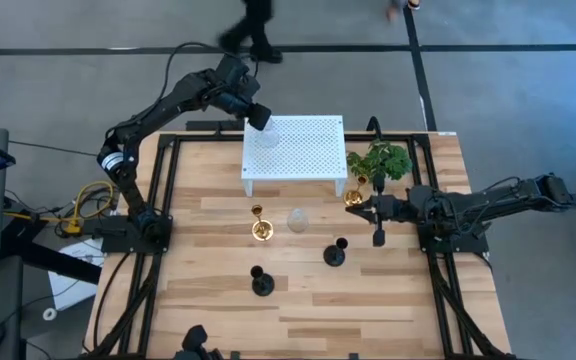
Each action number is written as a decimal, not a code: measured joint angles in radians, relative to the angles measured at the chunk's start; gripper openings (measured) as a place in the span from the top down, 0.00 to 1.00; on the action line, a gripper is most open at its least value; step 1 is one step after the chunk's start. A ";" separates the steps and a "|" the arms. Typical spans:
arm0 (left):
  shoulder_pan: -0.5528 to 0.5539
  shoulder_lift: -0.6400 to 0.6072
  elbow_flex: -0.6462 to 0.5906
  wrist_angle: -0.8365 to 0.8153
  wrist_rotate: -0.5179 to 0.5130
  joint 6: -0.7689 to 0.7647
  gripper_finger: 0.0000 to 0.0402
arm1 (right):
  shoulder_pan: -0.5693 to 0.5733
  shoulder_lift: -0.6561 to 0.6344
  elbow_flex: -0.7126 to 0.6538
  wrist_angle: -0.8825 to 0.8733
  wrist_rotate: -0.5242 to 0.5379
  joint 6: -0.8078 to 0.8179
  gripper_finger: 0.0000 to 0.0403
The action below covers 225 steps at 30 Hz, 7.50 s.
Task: Pick & Place candle stick holders
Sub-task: Put the top transparent candle holder on the shelf, then put the transparent candle holder on the shelf aligned with the other transparent candle holder
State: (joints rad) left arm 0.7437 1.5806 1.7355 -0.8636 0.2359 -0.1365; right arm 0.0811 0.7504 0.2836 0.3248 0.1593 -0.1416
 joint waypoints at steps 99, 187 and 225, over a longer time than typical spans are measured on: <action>-0.093 -0.270 -0.960 1.223 -0.042 0.285 0.99 | -0.014 0.001 0.000 0.028 0.030 -0.016 1.00; -0.406 -1.035 -1.277 0.909 0.041 0.206 0.99 | 0.274 0.518 0.216 0.353 0.443 0.057 1.00; -0.406 -1.035 -1.275 0.909 0.042 0.202 0.98 | 0.101 0.762 0.941 -0.771 0.115 0.112 1.00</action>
State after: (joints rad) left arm 0.3374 0.5461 0.4603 0.0452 0.2775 0.0650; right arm 0.1819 1.5129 1.2241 -0.4466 0.2744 -0.0294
